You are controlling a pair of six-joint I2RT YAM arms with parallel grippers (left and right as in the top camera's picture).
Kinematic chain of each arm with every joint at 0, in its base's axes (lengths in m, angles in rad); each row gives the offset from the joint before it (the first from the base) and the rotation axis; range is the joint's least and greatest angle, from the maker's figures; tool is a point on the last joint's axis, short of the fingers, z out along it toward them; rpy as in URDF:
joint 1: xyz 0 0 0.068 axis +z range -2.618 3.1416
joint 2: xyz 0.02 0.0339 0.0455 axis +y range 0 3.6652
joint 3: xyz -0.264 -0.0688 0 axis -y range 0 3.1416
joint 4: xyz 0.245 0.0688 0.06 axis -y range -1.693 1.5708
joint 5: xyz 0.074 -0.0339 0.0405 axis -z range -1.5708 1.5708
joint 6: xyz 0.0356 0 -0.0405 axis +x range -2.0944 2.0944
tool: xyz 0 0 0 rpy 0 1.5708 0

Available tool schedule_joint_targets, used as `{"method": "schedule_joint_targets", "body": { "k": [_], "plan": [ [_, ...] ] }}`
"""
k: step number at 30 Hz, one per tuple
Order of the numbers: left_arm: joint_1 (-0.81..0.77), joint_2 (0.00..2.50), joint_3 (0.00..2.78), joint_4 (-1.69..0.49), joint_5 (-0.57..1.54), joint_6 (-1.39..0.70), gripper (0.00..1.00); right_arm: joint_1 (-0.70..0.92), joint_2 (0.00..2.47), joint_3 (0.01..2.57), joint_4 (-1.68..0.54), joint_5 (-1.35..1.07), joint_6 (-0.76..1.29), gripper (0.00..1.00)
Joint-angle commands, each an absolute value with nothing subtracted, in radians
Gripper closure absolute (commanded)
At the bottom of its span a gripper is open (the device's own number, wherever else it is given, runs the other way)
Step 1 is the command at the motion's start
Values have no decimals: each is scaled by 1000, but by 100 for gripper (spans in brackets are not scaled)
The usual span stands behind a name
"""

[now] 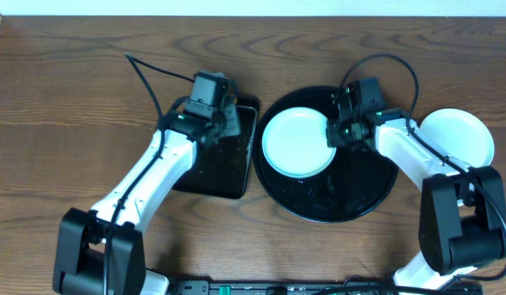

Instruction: Clean dirty plates on tray and stack at the side

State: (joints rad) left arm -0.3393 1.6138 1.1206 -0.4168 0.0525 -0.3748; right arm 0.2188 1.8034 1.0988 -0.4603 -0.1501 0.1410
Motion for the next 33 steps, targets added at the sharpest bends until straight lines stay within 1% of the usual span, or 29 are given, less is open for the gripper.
{"method": "schedule_joint_targets", "body": {
  "k": [1,4,8,12,16,20,26,33],
  "plan": [
    [-305,1654,1110,-419,33,-356,90,226,1702,1148,-456,-63,56,99],
    [-290,1690,1110,-418,33,-356,90,226,1637,1149,-468,-15,-17,99],
    [-289,1749,1110,-417,33,-356,90,228,1558,1149,-492,124,-58,99],
    [-289,1812,1110,-410,33,-355,90,245,1497,1149,-487,253,-164,99],
    [-289,1855,1110,-403,33,-356,90,286,1460,1149,-467,390,-290,99],
    [-289,1869,1110,-400,33,-355,90,365,1446,1149,-447,525,-422,99],
    [-289,1869,1110,-399,33,-356,90,474,1446,1149,-420,707,-469,99],
    [-289,1869,1110,-399,33,-356,90,485,1446,1149,-400,734,-469,99]
  ]
}}
